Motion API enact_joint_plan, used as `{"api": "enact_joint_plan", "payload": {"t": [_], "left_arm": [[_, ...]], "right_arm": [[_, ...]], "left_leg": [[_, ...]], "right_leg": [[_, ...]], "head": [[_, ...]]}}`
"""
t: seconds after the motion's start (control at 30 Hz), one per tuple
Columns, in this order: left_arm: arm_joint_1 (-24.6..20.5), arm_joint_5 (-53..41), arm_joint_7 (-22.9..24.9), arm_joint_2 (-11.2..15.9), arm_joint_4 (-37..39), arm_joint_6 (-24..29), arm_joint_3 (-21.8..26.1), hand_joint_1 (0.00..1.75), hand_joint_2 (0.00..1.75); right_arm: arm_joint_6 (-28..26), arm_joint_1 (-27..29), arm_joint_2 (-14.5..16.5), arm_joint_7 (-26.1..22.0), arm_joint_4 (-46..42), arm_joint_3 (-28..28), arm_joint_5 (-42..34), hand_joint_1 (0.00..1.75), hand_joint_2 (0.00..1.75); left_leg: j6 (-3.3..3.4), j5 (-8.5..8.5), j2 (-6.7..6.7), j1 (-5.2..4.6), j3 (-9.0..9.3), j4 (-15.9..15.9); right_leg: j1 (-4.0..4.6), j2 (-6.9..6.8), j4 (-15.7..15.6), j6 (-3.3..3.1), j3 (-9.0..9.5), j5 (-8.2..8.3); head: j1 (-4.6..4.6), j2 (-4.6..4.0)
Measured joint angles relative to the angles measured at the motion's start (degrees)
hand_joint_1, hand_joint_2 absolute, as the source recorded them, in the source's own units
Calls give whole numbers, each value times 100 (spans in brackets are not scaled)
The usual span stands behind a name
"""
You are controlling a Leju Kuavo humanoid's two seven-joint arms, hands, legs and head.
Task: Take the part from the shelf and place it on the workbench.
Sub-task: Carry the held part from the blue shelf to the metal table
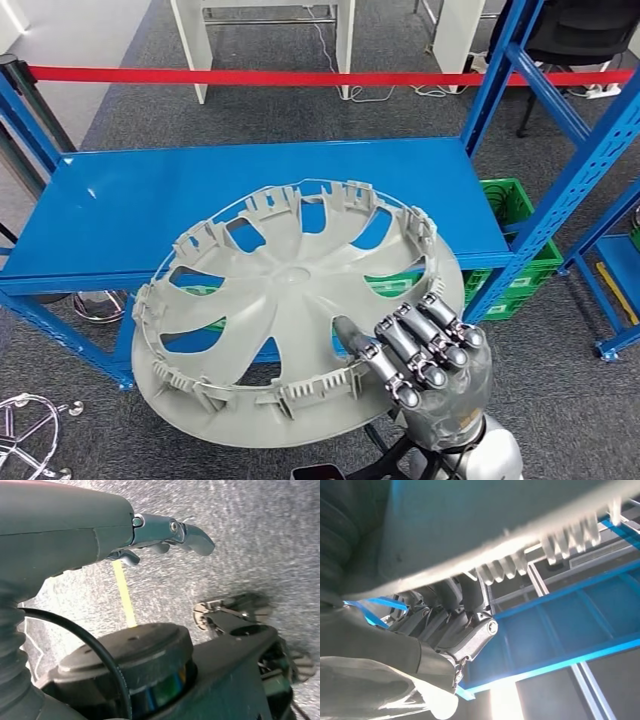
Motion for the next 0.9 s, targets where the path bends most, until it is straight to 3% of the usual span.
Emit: {"api": "enact_joint_plan", "payload": {"t": [0.07,0.1,0.13,0.17,0.23,0.3,0.33,0.4,0.43,0.5,0.57,0.6,0.63,0.67,0.73,0.8,0.83,0.9], "left_arm": [[-14,28,85,-9,12,-11,23,0,175],[-23,39,139,-17,22,-21,36,0,175],[-34,42,196,-26,33,-32,49,0,175],[-46,38,252,-37,43,-43,59,0,175],[-75,17,354,-63,57,-61,69,0,175],[-102,-19,435,-88,74,-65,69,0,175],[-113,-35,466,-96,83,-64,67,0,175],[-125,-53,502,-102,99,-61,64,0,175],[-130,-55,510,-100,111,-60,63,0,175],[-141,-67,515,-99,132,-57,62,0,175],[-156,-103,527,-102,140,-36,61,0,175],[-161,-133,547,-102,141,-8,59,0,175],[-163,-171,577,-101,141,25,56,0,175],[-159,-228,614,-97,141,54,50,0,175],[-123,-409,710,-83,143,46,32,0,175],[-57,-644,818,-64,152,-13,19,0,175],[-38,-753,864,-57,156,-38,17,0,175],[-39,-921,915,-50,161,-62,18,0,175]], "right_arm": [[0,29,-1,4,-28,-27,-1,175,175],[0,52,-1,7,-45,-41,-2,175,175],[0,75,-1,9,-64,-59,-2,175,175],[0,97,-1,10,-88,-76,-2,175,175],[0,133,0,22,-154,-114,-1,175,175],[0,168,1,38,-237,-158,-1,175,175],[0,181,2,41,-279,-183,-1,175,175],[1,202,2,40,-351,-228,-2,175,175],[1,210,2,39,-377,-244,-2,175,175],[2,231,2,28,-419,-275,-1,175,175],[2,271,3,20,-458,-315,-1,175,175],[2,298,3,23,-479,-338,-1,175,175],[2,330,4,24,-500,-358,-1,175,175],[2,367,7,9,-527,-377,-1,175,175],[2,470,31,-60,-603,-423,6,175,175],[2,589,79,-128,-691,-492,18,175,175],[2,646,103,-150,-736,-532,22,175,175],[3,757,144,-185,-821,-615,26,175,175]], "left_leg": [[35,112,9,-15,-148,10],[39,169,10,-25,-228,18],[39,221,10,-33,-305,30],[34,267,7,-39,-376,46],[7,337,-1,-51,-494,100],[-44,403,-5,-67,-572,156],[-76,448,-2,-69,-604,171],[-146,515,3,-65,-655,184],[-181,448,5,-60,-689,226],[-246,5,6,-42,-782,597],[-298,-539,7,-26,-860,1304],[-314,-657,7,-19,-849,1602],[-323,-634,7,-13,-780,1755],[-323,-495,8,-5,-633,1703],[-306,-222,5,10,-133,1061],[-261,-246,-1,0,334,274],[-237,-318,-4,-14,435,50],[-157,-313,-1,-28,408,-75]], "right_leg": [[0,17,729,14,-173,-464],[1,21,992,16,-190,-528],[2,22,1073,13,-121,-462],[2,23,943,3,53,-305],[8,26,194,-30,630,-49],[24,36,-522,-56,1116,-67],[37,41,-689,-63,1210,-116],[40,29,-755,-110,1143,-72],[30,12,-766,-158,1078,-27],[11,-36,-779,-256,934,82],[23,-67,-765,-294,798,195],[29,-80,-746,-293,724,258],[33,-88,-719,-287,640,320],[35,-92,-682,-278,546,378],[37,-92,-603,-246,356,473],[48,-85,-550,-191,236,567],[49,-87,-544,-156,195,622],[43,-98,-557,-84,125,735]], "head": [[7,0],[5,0],[7,0],[6,0],[8,0],[4,0],[3,0],[4,0],[1,0],[-12,0],[-22,0],[-22,0],[-22,0],[-21,0],[-22,0],[-22,0],[-23,0],[-22,0]]}}
